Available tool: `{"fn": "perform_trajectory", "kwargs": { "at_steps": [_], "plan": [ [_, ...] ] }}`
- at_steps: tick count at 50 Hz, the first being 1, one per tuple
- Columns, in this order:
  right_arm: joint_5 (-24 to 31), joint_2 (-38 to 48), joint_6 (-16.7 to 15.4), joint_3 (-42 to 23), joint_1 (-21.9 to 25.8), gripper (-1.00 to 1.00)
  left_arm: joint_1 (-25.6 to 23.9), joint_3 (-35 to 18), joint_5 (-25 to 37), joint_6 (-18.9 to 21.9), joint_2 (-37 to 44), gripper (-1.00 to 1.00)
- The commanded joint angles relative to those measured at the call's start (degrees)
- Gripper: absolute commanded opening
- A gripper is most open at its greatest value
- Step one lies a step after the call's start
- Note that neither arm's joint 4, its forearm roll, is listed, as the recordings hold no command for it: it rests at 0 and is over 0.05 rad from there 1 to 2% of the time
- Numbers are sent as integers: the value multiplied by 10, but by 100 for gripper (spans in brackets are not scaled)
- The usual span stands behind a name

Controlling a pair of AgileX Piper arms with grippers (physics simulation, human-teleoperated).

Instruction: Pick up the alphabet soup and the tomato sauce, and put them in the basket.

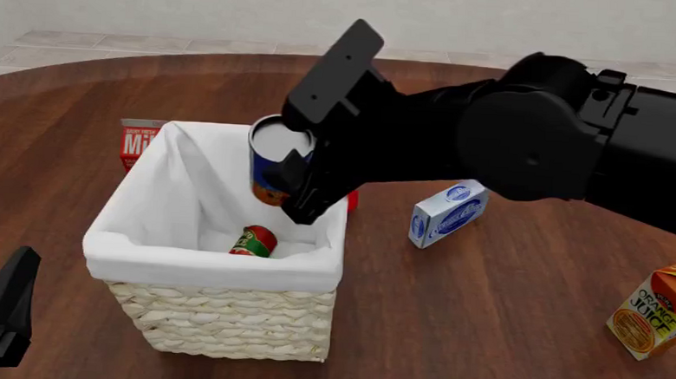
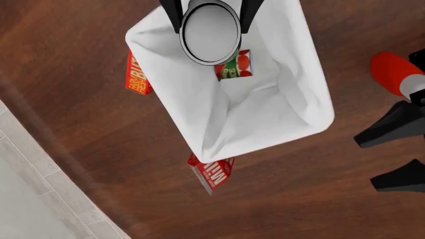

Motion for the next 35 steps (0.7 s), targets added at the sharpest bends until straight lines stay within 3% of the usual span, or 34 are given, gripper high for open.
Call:
{"fn": "perform_trajectory", "kwargs": {
  "at_steps": [1, 35],
  "plan": [
    [0, 6, 11, -15, 8, -100, -1, 0, 1, 0, 0, 100],
    [9, 57, 20, -42, 16, -100, -7, 1, 6, 10, 0, 100]
  ]
}}
